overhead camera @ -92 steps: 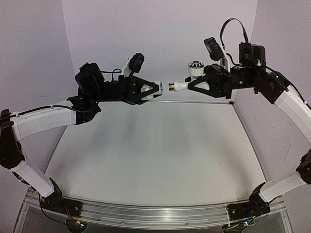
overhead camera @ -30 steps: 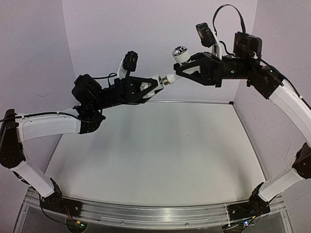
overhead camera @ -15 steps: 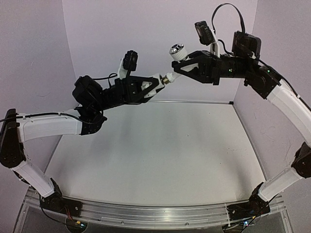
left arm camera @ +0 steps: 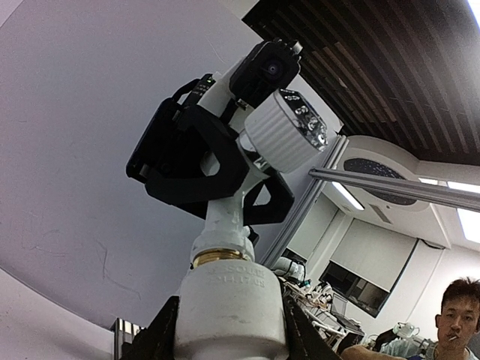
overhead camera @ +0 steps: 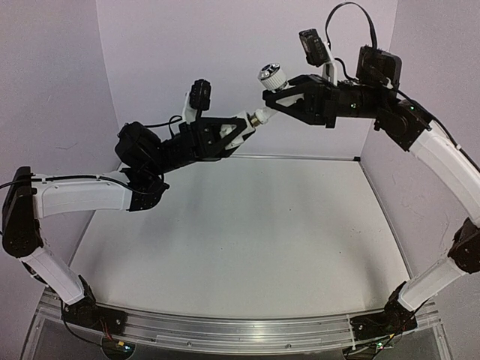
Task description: Install the water faucets
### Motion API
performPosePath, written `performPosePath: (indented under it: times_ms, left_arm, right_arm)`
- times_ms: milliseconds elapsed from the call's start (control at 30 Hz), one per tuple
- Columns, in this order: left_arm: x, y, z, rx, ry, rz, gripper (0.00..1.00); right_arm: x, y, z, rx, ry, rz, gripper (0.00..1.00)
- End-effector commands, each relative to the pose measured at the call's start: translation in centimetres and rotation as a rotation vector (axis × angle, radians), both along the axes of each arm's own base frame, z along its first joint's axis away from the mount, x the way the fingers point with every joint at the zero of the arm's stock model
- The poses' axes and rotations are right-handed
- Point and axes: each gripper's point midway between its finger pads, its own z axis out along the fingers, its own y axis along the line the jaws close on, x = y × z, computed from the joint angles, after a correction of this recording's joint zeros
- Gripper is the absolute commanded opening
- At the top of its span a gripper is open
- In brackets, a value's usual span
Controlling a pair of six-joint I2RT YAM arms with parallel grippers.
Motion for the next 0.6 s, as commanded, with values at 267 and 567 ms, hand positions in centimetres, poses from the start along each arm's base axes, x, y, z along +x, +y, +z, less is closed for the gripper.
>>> performPosePath:
  times_ms: [267, 567]
  left_arm:
    - [-0.7, 0.8, 1.9, -0.116, -0.027, 0.005, 0.0]
    - [-1.0, 1.2, 2.9, -0.193, -0.052, 0.008, 0.0]
  right_arm:
    - [-0.1, 0.3, 2.0, 0.06, -0.032, 0.005, 0.0]
    - [0.2, 0.5, 0.8, 0.053, 0.0, 0.001, 0.0]
